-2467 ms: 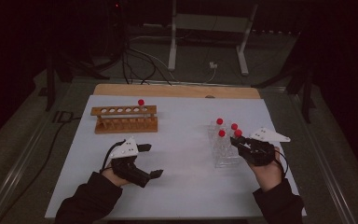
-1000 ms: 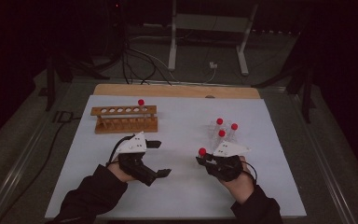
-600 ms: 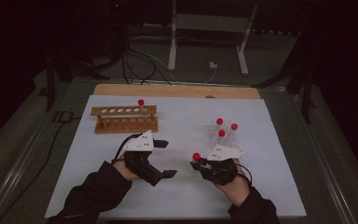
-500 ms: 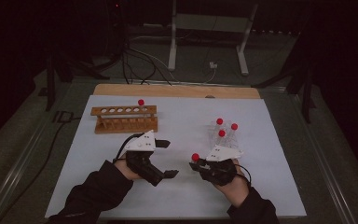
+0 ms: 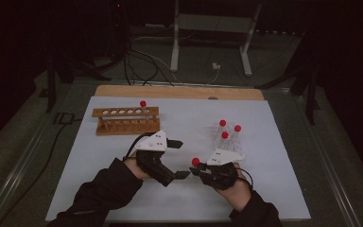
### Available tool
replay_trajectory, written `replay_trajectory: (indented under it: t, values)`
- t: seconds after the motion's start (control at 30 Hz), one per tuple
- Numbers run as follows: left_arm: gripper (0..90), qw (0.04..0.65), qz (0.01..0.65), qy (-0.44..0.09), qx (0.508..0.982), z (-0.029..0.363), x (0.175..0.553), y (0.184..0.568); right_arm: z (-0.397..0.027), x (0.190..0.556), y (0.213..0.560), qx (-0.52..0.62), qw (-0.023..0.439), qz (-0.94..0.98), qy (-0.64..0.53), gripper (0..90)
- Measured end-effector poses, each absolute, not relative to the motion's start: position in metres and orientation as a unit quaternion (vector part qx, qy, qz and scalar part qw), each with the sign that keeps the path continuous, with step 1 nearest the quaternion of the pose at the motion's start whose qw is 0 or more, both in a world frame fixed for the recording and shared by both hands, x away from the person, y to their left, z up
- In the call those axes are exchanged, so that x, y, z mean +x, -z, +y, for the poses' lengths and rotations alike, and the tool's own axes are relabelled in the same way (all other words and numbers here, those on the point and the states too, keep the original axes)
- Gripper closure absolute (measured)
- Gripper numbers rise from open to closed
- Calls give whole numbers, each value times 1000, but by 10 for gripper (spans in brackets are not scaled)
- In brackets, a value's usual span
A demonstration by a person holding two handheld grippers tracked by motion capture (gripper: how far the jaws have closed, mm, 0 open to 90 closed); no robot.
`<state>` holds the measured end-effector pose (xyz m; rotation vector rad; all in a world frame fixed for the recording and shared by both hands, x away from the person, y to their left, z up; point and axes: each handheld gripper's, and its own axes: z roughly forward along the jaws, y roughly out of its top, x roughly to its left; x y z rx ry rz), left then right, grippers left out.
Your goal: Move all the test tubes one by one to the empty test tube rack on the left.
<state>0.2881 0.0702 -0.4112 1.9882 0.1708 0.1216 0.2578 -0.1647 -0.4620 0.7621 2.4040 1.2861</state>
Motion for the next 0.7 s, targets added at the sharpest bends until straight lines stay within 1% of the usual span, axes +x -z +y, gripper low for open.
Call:
replay_trajectory:
  t: [0.07,0.1,0.13,0.2,0.27,0.3,0.33,0.37,0.47,0.7]
  values:
    - [81,540,71,-49,837,68,289,412,-165,258,462,266,153,839,-450,752]
    - [111,540,68,-52,837,67,289,412,-165,258,462,266,153,839,-450,752]
    - [160,540,67,-52,837,66,289,413,-165,257,462,265,152,839,-451,752]
    - [168,540,68,-50,837,64,290,415,-164,257,461,264,151,839,-451,752]
    - [221,537,69,-52,839,62,291,418,-164,257,461,263,149,839,-452,752]
    - [225,537,68,-52,839,62,292,419,-164,256,461,263,150,839,-452,752]
    - [272,538,68,-55,838,61,292,420,-164,256,461,263,148,839,-452,752]
    - [339,538,66,-55,839,60,292,421,-164,256,461,263,147,840,-452,752]
    - [442,538,64,-55,839,57,293,423,-163,255,460,261,147,840,-452,752]
    - [566,523,56,-62,848,48,293,430,-163,255,460,261,145,841,-452,752]
